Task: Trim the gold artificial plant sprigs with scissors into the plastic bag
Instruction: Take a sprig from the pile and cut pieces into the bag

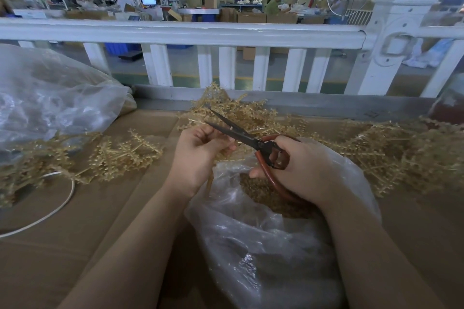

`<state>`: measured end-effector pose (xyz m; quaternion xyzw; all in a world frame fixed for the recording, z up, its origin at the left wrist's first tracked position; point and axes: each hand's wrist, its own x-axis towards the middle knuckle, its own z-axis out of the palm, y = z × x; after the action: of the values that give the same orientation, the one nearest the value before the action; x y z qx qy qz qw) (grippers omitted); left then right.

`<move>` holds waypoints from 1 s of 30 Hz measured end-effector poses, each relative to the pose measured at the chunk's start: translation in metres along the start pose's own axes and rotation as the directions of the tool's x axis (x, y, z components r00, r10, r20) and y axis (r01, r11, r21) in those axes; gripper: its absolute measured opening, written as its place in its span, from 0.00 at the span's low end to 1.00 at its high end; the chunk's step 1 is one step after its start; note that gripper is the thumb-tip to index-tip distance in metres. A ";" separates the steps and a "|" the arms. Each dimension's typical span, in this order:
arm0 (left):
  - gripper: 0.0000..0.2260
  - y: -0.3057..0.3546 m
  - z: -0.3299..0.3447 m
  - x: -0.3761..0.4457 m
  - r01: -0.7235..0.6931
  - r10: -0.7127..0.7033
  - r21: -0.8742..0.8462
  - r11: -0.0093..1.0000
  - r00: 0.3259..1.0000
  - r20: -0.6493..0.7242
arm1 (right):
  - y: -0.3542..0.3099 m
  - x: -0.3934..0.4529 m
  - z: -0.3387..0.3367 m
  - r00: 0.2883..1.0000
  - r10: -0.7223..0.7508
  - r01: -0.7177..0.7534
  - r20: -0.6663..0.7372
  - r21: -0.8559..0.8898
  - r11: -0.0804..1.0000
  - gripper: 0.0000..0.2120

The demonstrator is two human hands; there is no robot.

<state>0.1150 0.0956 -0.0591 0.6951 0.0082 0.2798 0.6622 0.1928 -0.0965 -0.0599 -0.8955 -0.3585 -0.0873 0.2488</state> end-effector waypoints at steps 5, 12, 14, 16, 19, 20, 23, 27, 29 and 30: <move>0.12 0.001 0.003 -0.001 -0.005 0.005 0.014 1.000 1.000 0.028 | -0.007 0.000 -0.003 0.998 0.049 -0.050 0.037 0.026 0.998 0.31; 0.03 -0.001 0.003 -0.002 -0.044 0.044 0.000 0.999 0.997 0.060 | -0.003 0.000 0.000 0.998 0.061 -0.061 0.006 0.044 0.997 0.34; 0.06 -0.003 0.003 -0.002 -0.052 0.052 -0.014 0.999 0.998 0.040 | -0.001 0.001 0.003 0.998 0.062 -0.062 -0.002 0.077 0.995 0.34; 0.05 -0.003 0.004 -0.003 -0.059 0.059 -0.006 0.998 0.998 0.025 | 0.002 0.001 0.006 0.998 0.068 -0.066 -0.016 0.103 0.993 0.35; 0.06 -0.003 0.005 -0.003 -0.055 0.055 -0.002 0.998 0.998 0.009 | 0.003 0.002 0.007 0.997 0.072 -0.070 -0.020 0.114 0.991 0.37; 0.06 -0.003 0.005 -0.003 -0.059 0.059 -0.005 0.998 0.998 0.007 | 0.003 0.002 0.007 0.997 0.071 -0.069 -0.019 0.111 0.991 0.37; 0.05 -0.001 0.004 -0.001 -0.063 0.063 -0.020 0.998 0.998 0.028 | 0.001 0.001 0.003 0.998 0.059 -0.058 -0.009 0.080 0.995 0.34; 0.05 -0.002 0.003 -0.001 -0.067 0.067 -0.012 0.998 0.997 0.048 | -0.005 -0.002 -0.005 1.000 0.029 -0.029 -0.001 -0.008 1.000 0.34; 0.05 -0.003 0.003 -0.001 -0.070 0.069 0.007 0.998 0.994 0.084 | -0.007 -0.003 -0.007 1.000 0.015 -0.015 0.002 -0.021 1.000 0.34; 0.05 -0.002 0.003 -0.001 -0.072 0.070 0.012 0.997 0.992 0.102 | -0.008 -0.004 -0.008 1.000 0.012 -0.012 0.008 -0.020 1.000 0.34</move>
<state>0.1158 0.0928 -0.0616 0.7135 -0.0481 0.2671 0.6460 0.1847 -0.0977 -0.0508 -0.9005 -0.3532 -0.0858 0.2388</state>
